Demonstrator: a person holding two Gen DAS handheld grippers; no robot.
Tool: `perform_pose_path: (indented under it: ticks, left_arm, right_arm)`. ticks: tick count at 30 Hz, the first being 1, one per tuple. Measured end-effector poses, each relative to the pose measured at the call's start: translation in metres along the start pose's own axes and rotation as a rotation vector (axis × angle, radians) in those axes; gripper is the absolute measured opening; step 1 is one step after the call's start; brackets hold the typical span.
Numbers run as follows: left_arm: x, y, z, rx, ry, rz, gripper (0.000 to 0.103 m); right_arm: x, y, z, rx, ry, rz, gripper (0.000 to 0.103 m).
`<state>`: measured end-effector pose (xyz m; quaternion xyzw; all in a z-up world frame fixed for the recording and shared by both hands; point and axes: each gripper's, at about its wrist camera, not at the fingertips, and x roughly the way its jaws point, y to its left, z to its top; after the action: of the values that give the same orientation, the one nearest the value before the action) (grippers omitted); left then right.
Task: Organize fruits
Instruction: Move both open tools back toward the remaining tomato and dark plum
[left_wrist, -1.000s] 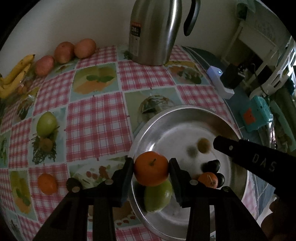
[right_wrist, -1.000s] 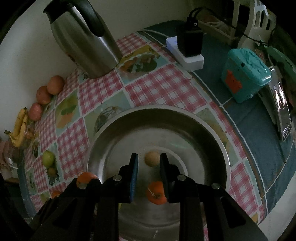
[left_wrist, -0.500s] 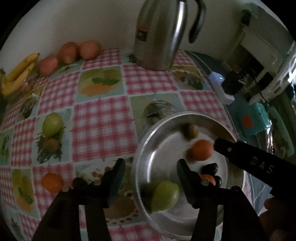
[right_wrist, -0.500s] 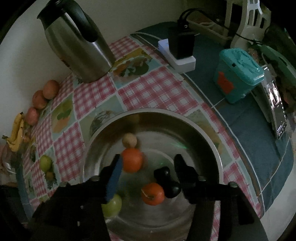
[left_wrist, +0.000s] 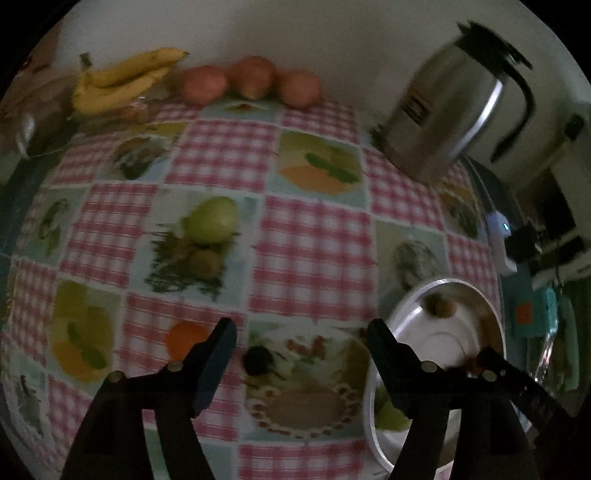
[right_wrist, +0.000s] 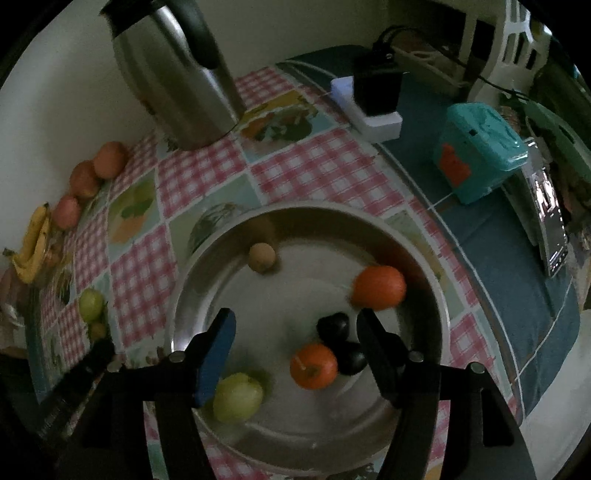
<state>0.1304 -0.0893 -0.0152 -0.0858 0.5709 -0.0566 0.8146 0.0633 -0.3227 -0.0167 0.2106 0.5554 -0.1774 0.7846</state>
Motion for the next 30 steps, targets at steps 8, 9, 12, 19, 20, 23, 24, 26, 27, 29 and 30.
perform_pose_path:
  ticks: [8,9,12,19,20,23,24,26,27,29,30]
  left_arm:
    - [-0.016,0.019,0.004,-0.025,-0.028,0.001,0.080]
    - [-0.017,0.020,0.003,-0.025,-0.030,0.001,0.080]
    - [-0.022,0.020,0.001,-0.023,-0.034,-0.002,0.082]
    - [-0.026,0.028,-0.002,-0.054,-0.049,0.023,0.093]
    - [-0.026,0.029,-0.002,-0.058,-0.047,0.027,0.093]
    - [-0.023,0.032,-0.003,-0.075,-0.040,0.036,0.094]
    - [-0.023,0.033,-0.003,-0.077,-0.040,0.038,0.097]
    - [-0.022,0.034,-0.003,-0.081,-0.040,0.043,0.103]
    - [-0.021,0.034,-0.003,-0.081,-0.039,0.044,0.103]
    - [-0.020,0.033,-0.003,-0.076,-0.037,0.045,0.103]
    - [-0.020,0.033,-0.003,-0.076,-0.037,0.047,0.103]
  right_arm:
    - [-0.016,0.017,-0.008,-0.050,-0.024,0.014,0.069]
    - [-0.019,0.019,-0.008,-0.056,-0.030,0.015,0.069]
    - [-0.025,0.022,-0.007,-0.069,-0.044,0.017,0.069]
    - [-0.023,0.024,-0.007,-0.077,-0.034,0.029,0.069]
    - [-0.023,0.024,-0.008,-0.075,-0.032,0.029,0.069]
    - [-0.022,0.023,-0.008,-0.070,-0.029,0.029,0.069]
    - [-0.022,0.023,-0.008,-0.070,-0.029,0.027,0.069]
    - [-0.021,0.023,-0.008,-0.071,-0.028,0.021,0.069]
    - [-0.021,0.024,-0.008,-0.074,-0.027,0.019,0.069]
    - [-0.019,0.024,-0.008,-0.076,-0.025,0.018,0.069]
    - [-0.018,0.024,-0.008,-0.078,-0.025,0.016,0.069]
